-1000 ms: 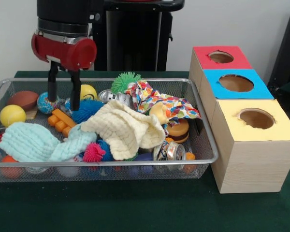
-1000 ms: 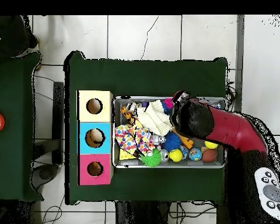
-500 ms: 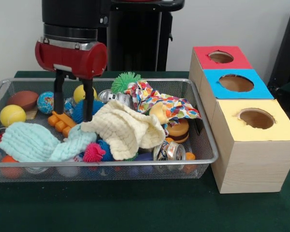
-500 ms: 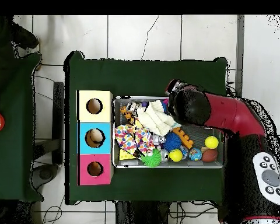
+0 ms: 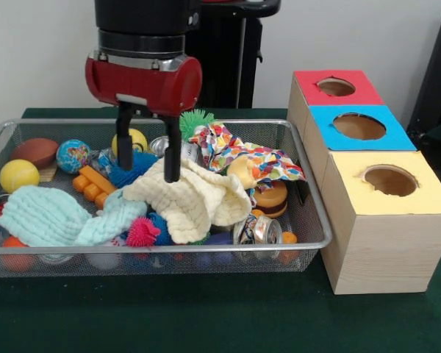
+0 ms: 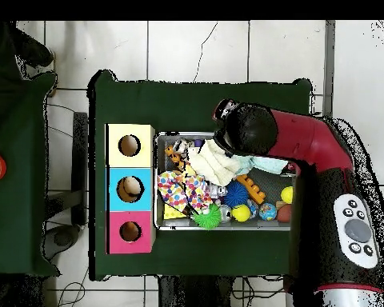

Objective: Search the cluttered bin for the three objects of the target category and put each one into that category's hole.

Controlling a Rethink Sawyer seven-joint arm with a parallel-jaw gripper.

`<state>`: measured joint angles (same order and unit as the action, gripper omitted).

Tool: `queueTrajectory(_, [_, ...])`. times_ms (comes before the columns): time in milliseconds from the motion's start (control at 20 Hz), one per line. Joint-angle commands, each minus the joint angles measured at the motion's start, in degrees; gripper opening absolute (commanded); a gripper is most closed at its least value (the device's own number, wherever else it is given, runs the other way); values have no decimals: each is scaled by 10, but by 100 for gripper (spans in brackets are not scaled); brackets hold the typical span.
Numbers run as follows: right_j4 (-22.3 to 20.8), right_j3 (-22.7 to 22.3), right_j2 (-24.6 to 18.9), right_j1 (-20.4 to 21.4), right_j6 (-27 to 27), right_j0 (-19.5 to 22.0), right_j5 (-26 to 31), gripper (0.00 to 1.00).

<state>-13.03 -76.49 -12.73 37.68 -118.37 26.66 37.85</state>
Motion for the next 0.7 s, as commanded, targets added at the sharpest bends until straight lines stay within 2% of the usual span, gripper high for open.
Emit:
queueTrajectory(50, [43,-12,21,-20,-112,-23,42,100])
queueTrajectory(250, [68,-30,43,-20,-146,-40,22,100])
queueTrajectory(700, [128,-30,103,-46,-215,-82,-11,100])
